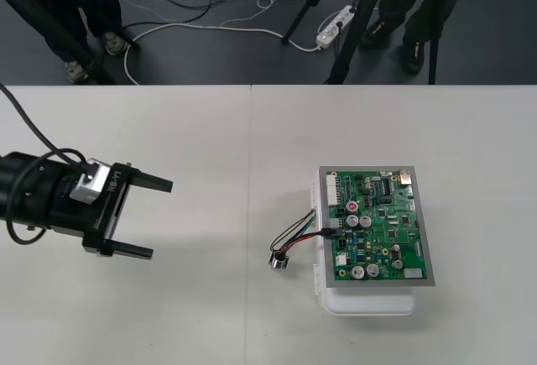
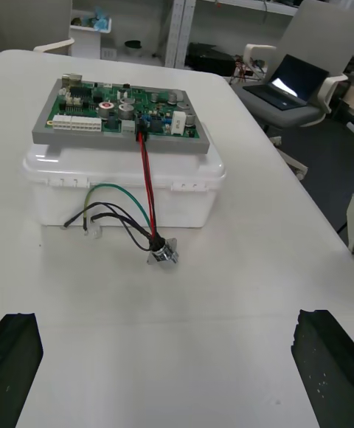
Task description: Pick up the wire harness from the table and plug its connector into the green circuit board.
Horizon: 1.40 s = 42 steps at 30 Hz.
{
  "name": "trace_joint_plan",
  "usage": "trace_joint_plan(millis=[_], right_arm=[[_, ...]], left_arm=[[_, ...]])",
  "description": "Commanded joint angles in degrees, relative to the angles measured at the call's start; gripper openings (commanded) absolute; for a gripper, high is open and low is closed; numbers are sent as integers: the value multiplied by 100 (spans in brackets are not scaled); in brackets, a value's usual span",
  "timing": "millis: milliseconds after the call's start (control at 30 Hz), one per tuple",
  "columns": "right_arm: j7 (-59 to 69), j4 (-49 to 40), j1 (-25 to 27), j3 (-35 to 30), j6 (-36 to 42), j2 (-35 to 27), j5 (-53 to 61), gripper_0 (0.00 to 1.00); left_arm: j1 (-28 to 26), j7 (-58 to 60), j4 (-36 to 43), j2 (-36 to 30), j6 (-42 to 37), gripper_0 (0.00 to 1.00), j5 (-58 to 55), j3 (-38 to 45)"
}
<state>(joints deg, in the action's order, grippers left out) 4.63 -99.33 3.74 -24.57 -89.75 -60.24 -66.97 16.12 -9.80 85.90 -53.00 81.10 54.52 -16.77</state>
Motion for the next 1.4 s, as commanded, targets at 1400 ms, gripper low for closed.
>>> trace_joint_plan(millis=[1400], right_arm=[[-314,72,-119,673,-25,-761,1265,100]], left_arm=[[-1550,3011,2625,-1309,890,100,-37,3418]])
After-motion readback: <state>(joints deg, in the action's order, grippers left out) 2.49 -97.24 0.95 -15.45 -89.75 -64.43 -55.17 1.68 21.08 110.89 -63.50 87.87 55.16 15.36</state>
